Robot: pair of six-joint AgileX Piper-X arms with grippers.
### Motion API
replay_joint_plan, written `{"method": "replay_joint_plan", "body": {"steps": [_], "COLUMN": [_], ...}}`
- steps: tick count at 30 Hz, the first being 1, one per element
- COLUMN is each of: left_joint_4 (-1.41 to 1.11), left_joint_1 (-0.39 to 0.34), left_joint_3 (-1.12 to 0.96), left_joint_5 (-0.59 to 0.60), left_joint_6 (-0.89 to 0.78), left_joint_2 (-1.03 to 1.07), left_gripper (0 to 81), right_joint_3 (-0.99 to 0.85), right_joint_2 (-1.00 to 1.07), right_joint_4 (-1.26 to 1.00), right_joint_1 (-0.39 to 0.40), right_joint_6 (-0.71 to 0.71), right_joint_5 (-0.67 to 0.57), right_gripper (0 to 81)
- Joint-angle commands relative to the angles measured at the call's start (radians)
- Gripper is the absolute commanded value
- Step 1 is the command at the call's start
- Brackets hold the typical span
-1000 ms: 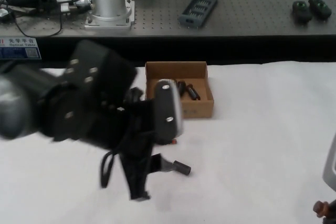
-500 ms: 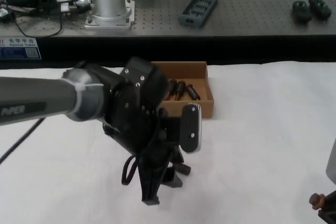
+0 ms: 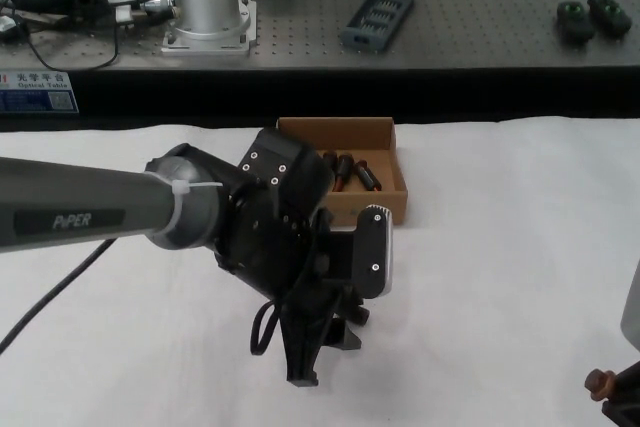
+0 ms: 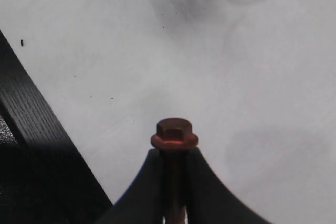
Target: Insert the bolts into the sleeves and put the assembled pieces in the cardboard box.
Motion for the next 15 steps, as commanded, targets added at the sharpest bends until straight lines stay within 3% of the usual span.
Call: {"method": "replay_joint_plan", "body": {"steps": [1, 15], "left_joint_4": [-0.003, -0.056], "left_joint_1": [-0.005, -0.005], "left_joint_3": [-0.009, -0.015], "left_joint_5": [0.002, -0.045], "left_joint_6": [0.011, 0.088], "left_joint_2": [0.009, 0.098], "left_gripper": [34.7, 34.7], "right_joint_3": [-0.004, -0.004], "right_joint_2": [-0.007, -0.007], "right_joint_4": [-0.016, -0.021], "right_joint_1": [-0.006, -0.006], "right_joint_6": [0.001, 0.001], "right_joint_5": [-0.016, -0.038], "right_gripper": [2.7, 2.7]}}
